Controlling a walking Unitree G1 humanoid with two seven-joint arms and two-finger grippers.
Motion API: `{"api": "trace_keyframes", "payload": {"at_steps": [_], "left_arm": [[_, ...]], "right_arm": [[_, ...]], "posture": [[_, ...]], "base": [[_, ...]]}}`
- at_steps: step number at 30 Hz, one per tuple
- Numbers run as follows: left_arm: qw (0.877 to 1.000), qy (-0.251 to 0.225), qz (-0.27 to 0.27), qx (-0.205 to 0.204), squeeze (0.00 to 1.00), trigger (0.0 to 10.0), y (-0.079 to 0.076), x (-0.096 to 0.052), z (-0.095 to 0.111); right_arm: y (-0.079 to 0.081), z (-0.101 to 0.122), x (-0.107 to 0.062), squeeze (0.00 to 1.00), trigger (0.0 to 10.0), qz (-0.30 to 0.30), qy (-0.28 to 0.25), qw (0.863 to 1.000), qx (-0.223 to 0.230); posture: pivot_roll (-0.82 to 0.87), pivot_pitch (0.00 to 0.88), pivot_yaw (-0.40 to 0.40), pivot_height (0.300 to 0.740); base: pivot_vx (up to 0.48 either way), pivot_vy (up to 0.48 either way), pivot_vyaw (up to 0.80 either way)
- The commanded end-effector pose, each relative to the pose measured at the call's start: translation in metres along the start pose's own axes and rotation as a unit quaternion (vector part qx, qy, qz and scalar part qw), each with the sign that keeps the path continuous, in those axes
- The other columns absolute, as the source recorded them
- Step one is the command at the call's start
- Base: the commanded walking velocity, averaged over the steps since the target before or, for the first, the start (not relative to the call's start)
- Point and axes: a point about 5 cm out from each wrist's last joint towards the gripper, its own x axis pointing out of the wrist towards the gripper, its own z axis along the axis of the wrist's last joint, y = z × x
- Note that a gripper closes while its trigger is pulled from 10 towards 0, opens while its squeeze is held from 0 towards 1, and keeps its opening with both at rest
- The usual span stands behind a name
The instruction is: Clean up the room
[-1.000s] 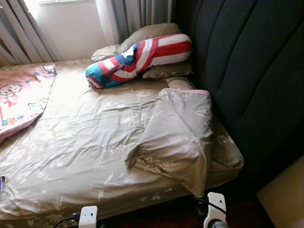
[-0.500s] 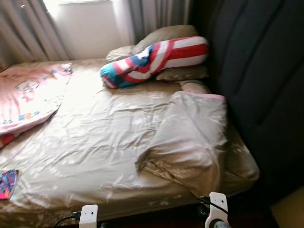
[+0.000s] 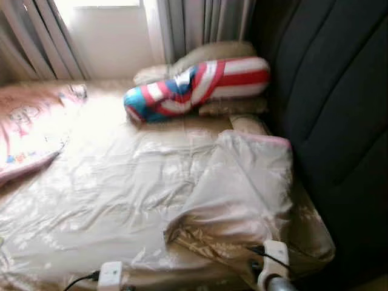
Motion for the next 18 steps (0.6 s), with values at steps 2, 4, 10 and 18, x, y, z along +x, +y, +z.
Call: {"api": "trace_keyframes", "payload": {"at_steps": [2,4,10,18], "left_arm": [[1.000,-0.015,-0.009,-0.004,0.00,10.0,-0.005,0.001,0.004],[0.999,-0.044,-0.007,0.001,0.00,10.0,-0.002,0.001,0.013],[0.995,-0.100,-0.013,-0.016,0.00,10.0,0.008,-0.001,0.025],[0.977,-0.208,-0.030,-0.024,0.00,10.0,0.007,-0.003,0.066]], "right_arm": [[-0.012,-0.001,-0.002,0.00,10.0,-0.018,-0.010,1.000,0.004],[-0.012,0.002,-0.002,0.00,10.0,-0.015,-0.029,0.999,0.003],[-0.009,0.013,-0.003,0.00,10.0,0.005,-0.079,0.996,-0.028],[-0.008,0.026,-0.004,0.00,10.0,0.004,-0.135,0.991,-0.008]], "posture": [[-0.04,0.000,0.015,0.740],[-0.05,0.000,0.018,0.740],[-0.05,0.000,0.016,0.740],[-0.07,0.000,0.017,0.740]], "base": [[0.000,0.000,0.00],[0.000,0.000,0.00],[0.000,0.000,0.00],[0.000,0.000,0.00]]}}
